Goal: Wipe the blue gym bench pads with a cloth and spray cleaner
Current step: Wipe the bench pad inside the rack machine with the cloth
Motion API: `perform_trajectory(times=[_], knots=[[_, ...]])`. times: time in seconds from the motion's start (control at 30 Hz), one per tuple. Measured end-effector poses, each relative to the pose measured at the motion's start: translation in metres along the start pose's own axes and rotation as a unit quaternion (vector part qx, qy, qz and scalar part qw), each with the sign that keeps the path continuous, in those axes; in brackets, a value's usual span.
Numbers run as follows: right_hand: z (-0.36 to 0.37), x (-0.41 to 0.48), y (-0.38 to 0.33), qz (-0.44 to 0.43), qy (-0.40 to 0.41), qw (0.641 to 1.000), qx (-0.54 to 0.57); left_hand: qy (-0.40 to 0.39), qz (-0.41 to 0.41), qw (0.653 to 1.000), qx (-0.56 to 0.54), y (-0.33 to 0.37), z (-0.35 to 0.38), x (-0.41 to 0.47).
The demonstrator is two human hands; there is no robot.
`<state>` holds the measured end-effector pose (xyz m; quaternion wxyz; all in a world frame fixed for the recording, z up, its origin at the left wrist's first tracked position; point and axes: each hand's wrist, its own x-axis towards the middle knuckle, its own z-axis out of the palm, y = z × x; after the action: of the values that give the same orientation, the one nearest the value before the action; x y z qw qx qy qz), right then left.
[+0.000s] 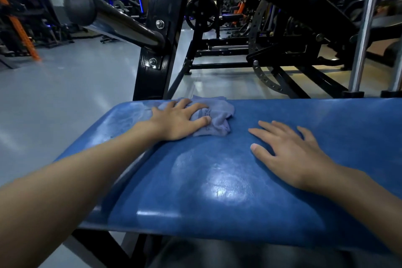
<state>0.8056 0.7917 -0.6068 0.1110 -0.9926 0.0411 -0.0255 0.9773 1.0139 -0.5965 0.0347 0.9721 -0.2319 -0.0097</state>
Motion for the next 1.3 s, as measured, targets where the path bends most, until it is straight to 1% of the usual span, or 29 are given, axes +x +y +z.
perform_trajectory(times=[0.1,0.23,0.33,0.47,0.6,0.67,0.73,0.8,0.87,0.97,1.17,1.3], knots=[[0.000,0.001,0.000,0.000,0.002,1.000,0.002,-0.009,-0.009,1.000,-0.004,-0.003,-0.005,0.025],[-0.002,0.000,0.000,-0.002,-0.001,1.000,0.005,0.002,-0.009,1.000,0.004,-0.002,-0.001,0.018],[-0.003,-0.001,-0.001,-0.001,-0.002,1.000,0.007,0.008,-0.004,1.000,0.014,0.002,0.004,-0.013],[-0.004,-0.001,-0.003,0.004,0.000,1.000,0.008,0.019,0.018,1.000,0.018,0.012,0.006,-0.081],[-0.007,-0.002,-0.006,0.016,-0.015,1.000,-0.007,0.034,0.043,0.998,0.034,0.018,0.005,-0.147],[-0.011,-0.001,-0.008,0.021,-0.017,0.999,-0.022,0.039,0.050,0.997,0.042,0.018,0.006,-0.168],[-0.015,0.001,-0.014,0.012,-0.001,1.000,-0.018,0.038,0.054,0.997,0.036,0.017,0.007,-0.176],[-0.015,0.004,-0.021,-0.006,0.013,1.000,0.004,0.034,0.049,0.998,0.022,0.015,0.006,-0.169],[-0.010,0.006,-0.027,-0.011,0.000,1.000,0.021,0.028,0.039,0.999,0.013,0.012,0.005,-0.152],[0.002,0.007,-0.029,-0.011,-0.020,1.000,-0.006,0.020,0.027,0.999,0.008,0.001,0.005,-0.112],[0.005,0.008,-0.029,-0.011,-0.018,1.000,-0.011,0.001,0.000,1.000,0.001,-0.023,0.001,-0.012],[0.006,0.010,-0.027,-0.013,-0.013,1.000,-0.010,-0.003,-0.025,1.000,-0.003,-0.025,-0.004,0.020]])
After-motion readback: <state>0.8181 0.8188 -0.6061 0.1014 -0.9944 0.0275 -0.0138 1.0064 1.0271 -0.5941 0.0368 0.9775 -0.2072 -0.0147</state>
